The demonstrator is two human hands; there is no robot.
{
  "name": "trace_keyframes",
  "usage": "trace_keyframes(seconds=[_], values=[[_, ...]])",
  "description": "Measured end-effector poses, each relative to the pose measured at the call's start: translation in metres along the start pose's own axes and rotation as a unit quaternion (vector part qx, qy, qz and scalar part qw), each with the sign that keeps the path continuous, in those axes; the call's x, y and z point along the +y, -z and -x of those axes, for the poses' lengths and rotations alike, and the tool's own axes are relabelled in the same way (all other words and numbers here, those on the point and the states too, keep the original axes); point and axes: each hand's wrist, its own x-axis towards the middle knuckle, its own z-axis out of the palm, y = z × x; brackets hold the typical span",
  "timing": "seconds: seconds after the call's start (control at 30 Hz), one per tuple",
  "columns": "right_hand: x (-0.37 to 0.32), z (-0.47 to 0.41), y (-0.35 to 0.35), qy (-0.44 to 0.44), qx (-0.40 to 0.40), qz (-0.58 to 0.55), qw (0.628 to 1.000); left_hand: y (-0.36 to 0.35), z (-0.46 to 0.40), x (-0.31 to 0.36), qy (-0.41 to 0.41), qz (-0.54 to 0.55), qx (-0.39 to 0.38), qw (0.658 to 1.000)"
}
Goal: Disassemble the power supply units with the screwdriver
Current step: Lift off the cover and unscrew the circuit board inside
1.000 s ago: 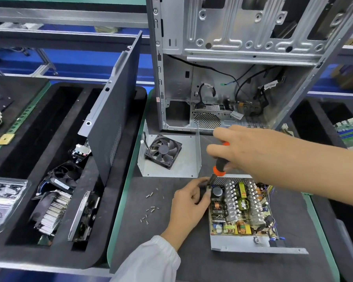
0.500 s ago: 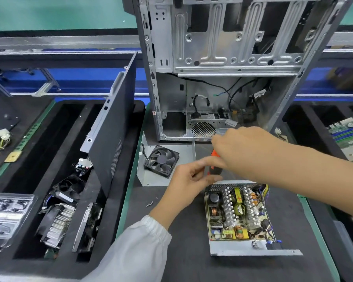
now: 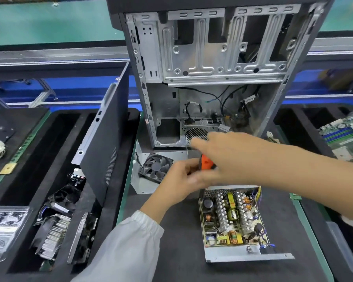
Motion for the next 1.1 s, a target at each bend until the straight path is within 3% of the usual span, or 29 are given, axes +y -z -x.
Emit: trace_keyframes(seconds=[0.07, 0.13, 0.33, 0.4, 0.5, 0.6, 0.8, 0.9, 0.97, 1.03, 1.1], values=[[-0.009, -0.006, -0.003, -0.035, 0.051, 0.116, 0.991, -0.001, 0.000, 0.002, -0.044, 0.001, -0.017, 0.999], [-0.015, -0.009, -0.008, -0.011, 0.042, 0.156, 0.987, 0.000, 0.000, 0.003, -0.041, -0.004, -0.033, 0.999], [0.003, 0.007, 0.003, 0.110, -0.069, -0.008, 0.991, 0.003, -0.001, -0.005, 0.020, -0.016, -0.035, 0.999], [0.000, 0.007, 0.007, 0.068, -0.043, -0.035, 0.996, 0.001, -0.003, -0.003, 0.035, -0.001, -0.032, 0.999], [-0.012, -0.002, 0.003, -0.024, 0.032, 0.104, 0.994, 0.000, -0.004, 0.000, 0.011, -0.034, -0.050, 0.998], [-0.018, -0.005, -0.002, -0.010, 0.013, 0.143, 0.990, 0.000, -0.003, 0.000, 0.004, -0.015, -0.049, 0.999], [-0.007, 0.009, 0.002, 0.071, -0.040, 0.034, 0.996, -0.001, -0.004, -0.002, 0.054, 0.026, -0.025, 0.998], [-0.007, 0.006, 0.006, 0.026, -0.028, 0.036, 0.999, -0.002, -0.003, -0.002, 0.036, 0.020, -0.023, 0.999], [-0.013, 0.003, 0.007, -0.024, 0.008, 0.100, 0.995, -0.002, -0.003, 0.001, 0.026, 0.006, -0.041, 0.999], [-0.019, 0.000, 0.004, -0.019, 0.034, 0.161, 0.986, -0.002, -0.003, -0.001, 0.006, -0.008, -0.051, 0.999], [-0.020, 0.001, 0.003, -0.004, 0.023, 0.152, 0.988, -0.002, -0.003, 0.000, 0.014, 0.004, -0.036, 0.999]])
